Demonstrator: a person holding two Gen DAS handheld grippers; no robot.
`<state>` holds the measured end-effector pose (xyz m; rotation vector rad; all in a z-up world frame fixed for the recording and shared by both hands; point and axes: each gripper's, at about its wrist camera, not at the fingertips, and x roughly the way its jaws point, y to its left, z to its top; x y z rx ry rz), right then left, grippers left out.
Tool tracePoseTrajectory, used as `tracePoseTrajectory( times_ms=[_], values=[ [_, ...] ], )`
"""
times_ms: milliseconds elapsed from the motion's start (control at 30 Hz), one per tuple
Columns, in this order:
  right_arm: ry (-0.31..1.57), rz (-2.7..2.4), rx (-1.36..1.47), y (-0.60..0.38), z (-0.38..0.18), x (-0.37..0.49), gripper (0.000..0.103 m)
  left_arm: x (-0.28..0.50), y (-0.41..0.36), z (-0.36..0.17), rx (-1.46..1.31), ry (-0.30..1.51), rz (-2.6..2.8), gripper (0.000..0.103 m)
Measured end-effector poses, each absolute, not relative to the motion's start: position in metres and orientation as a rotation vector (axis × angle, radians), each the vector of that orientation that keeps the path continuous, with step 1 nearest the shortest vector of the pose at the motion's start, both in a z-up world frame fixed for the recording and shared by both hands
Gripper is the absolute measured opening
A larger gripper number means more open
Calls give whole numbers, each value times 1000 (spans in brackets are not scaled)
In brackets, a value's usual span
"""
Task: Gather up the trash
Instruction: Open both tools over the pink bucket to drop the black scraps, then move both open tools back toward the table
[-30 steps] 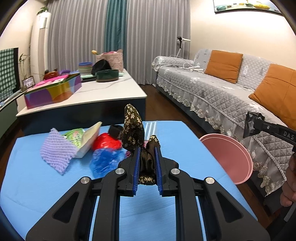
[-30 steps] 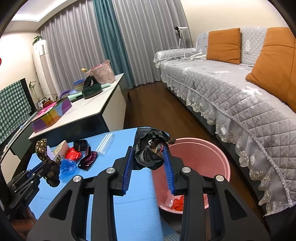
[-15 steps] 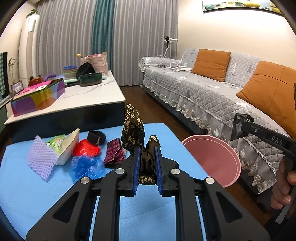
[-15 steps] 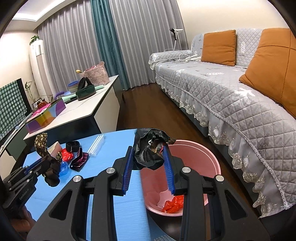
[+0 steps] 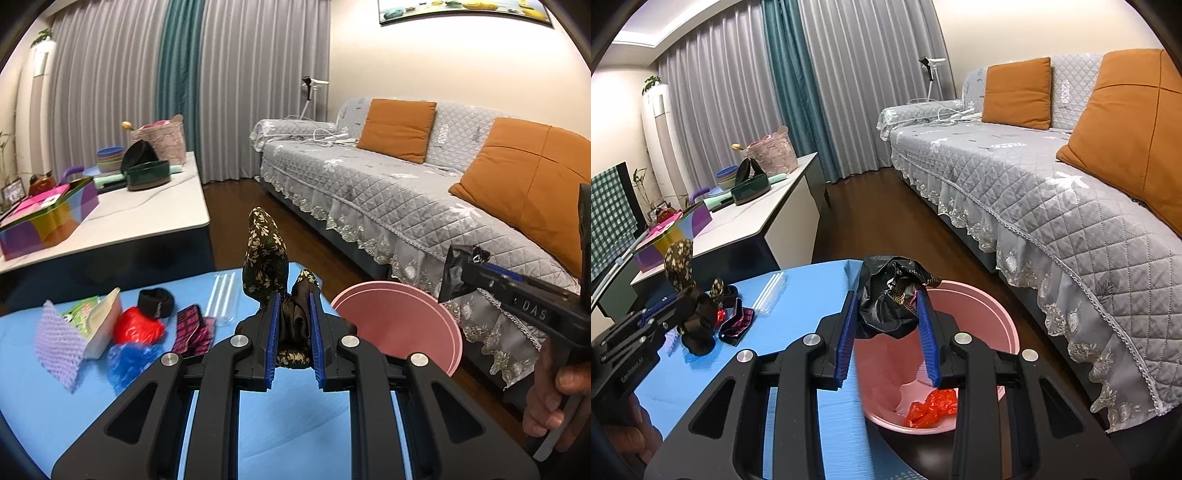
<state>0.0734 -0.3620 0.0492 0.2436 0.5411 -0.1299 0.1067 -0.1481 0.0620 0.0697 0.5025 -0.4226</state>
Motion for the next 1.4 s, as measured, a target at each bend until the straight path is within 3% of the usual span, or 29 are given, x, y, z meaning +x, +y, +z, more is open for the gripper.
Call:
tracePoseTrajectory(
  times_ms=[1100, 1167, 1233, 1400],
  values=[
    [588, -293, 238, -412, 22, 96, 34, 174, -278, 41, 132, 568, -695, 16],
    [613, -296, 239, -413, 19, 99, 38, 175, -281, 42, 138, 579, -710, 22],
    [630, -318, 242, -415, 16, 100, 51, 176, -282, 43, 142, 577, -706, 26],
    [633, -331, 252, -416, 18, 99, 55, 175, -271, 51, 119, 582, -688, 33]
  ],
)
